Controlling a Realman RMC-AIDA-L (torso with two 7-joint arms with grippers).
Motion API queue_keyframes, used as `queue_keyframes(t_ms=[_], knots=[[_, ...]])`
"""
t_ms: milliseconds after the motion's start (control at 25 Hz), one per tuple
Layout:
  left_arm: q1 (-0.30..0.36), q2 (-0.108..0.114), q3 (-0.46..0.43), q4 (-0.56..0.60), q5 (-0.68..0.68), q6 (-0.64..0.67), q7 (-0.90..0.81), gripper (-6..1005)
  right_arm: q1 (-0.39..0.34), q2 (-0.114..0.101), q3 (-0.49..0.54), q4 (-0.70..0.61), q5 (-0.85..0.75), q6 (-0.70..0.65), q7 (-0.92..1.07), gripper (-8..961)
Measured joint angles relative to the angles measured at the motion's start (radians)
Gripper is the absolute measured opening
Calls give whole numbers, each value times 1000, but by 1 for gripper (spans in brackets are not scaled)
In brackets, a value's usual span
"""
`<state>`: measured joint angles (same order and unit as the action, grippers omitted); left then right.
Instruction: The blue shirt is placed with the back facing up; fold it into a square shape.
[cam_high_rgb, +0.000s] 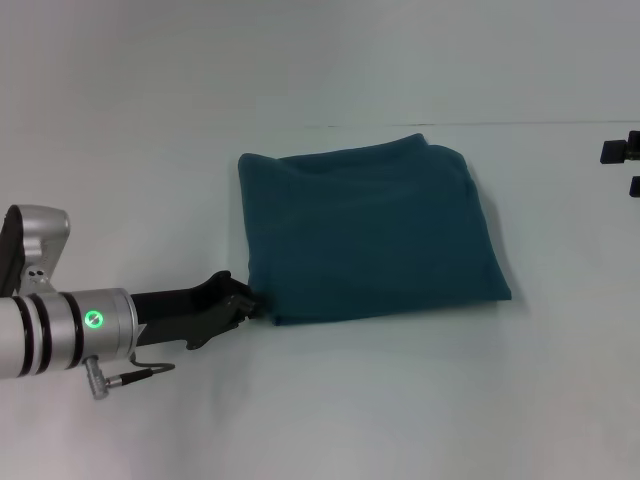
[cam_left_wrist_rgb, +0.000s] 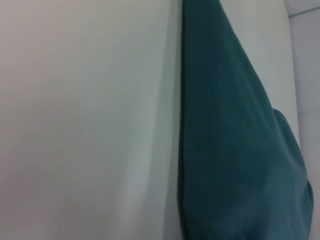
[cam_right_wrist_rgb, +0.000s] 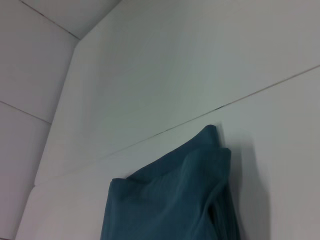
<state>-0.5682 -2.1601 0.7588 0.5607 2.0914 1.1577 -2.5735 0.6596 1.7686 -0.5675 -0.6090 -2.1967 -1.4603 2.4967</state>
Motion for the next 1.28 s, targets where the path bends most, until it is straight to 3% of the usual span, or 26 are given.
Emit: queue_keyframes(t_ms=[280, 600, 1040, 1280], knots=[[25, 10, -7, 9, 4, 58, 33, 36, 0, 0, 8, 7, 0, -2, 3, 916], [101, 20, -17, 66, 7, 118, 27, 32, 0, 2, 10, 11, 0, -4, 5, 916], [111, 41, -90, 92, 92, 171, 27, 74, 2, 9, 2, 11, -1, -5, -3, 916], [178, 61, -236, 211, 90, 248, 96, 311, -2, 6, -5, 8, -10, -17, -27, 915]])
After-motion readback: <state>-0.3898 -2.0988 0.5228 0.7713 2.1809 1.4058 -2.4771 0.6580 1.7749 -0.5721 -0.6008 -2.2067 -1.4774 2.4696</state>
